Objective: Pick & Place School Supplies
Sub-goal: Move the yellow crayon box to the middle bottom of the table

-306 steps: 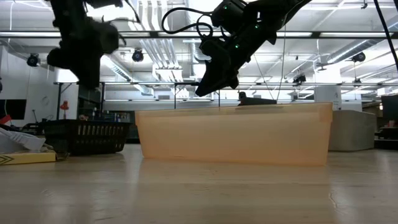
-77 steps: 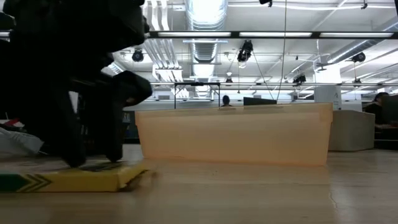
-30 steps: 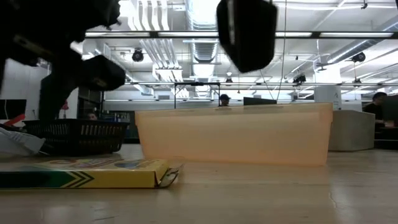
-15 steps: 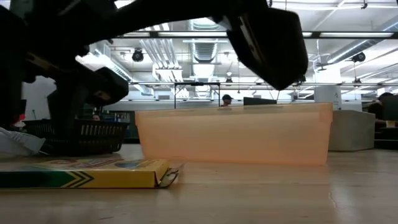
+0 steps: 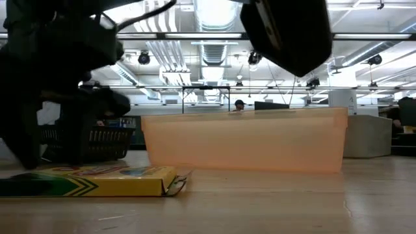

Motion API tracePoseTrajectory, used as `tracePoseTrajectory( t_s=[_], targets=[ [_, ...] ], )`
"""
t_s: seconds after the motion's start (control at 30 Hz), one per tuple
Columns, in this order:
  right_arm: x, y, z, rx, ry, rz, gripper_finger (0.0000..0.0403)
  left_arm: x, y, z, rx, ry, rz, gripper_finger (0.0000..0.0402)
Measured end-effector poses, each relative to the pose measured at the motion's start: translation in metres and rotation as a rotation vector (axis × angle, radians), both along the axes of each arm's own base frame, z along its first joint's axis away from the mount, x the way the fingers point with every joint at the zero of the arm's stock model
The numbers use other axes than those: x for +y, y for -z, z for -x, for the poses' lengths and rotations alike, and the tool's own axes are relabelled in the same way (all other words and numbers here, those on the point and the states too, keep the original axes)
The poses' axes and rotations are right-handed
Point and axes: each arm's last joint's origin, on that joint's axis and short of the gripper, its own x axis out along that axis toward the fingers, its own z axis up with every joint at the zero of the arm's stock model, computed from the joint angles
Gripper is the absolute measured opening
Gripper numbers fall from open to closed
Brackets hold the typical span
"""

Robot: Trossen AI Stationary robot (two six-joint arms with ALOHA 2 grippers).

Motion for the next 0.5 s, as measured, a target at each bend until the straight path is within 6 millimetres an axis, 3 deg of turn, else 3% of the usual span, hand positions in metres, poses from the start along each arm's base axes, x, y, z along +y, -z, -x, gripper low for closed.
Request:
tracePoseTrajectory(
  t_s=[0.2,0.5],
  targets=[
    [-0.0011,-0.0007,-0.0006,-0.011,0.017,0.022,0.0069,0.0028,0.0102,0.0056,-0.026,-0.003,0.011,0.0181],
    [-0.0008,-0.0007,-0.0003,-0.010,0.010,0.033,0.0077,-0.0003,0.0099,0.0030,-0.081,0.028,0.093,0.0181]
  ],
)
